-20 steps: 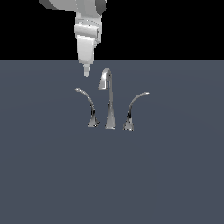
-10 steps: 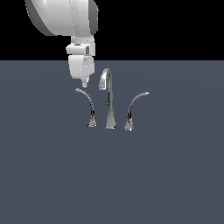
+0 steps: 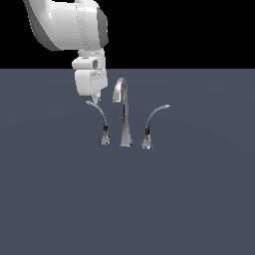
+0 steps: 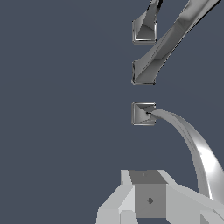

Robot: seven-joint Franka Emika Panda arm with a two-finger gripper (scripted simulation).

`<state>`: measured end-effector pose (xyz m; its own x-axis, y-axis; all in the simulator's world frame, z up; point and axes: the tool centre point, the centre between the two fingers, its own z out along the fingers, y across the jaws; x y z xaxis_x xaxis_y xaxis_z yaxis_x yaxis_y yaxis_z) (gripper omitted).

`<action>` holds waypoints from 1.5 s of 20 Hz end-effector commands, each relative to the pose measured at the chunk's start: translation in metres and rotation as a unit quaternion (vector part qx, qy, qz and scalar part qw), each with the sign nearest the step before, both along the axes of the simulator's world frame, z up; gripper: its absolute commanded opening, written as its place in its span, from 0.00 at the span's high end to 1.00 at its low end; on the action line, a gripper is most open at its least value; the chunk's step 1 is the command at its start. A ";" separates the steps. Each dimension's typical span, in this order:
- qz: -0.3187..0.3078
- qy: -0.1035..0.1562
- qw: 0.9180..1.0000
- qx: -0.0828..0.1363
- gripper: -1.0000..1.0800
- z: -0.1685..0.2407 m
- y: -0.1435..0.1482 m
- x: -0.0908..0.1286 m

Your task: Turn on the faucet by rotating a designated handle.

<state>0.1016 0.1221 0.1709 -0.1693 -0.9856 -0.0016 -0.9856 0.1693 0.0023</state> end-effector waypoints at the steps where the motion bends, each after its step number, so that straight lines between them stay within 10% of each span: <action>1: -0.002 -0.001 1.000 -0.001 1.00 0.000 0.000 0.001; 30: -0.005 -0.004 1.000 -0.003 1.00 -0.001 0.015 -0.055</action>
<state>0.0562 0.1377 0.1708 -0.1809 -0.9835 -0.0006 -0.9833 0.1809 -0.0196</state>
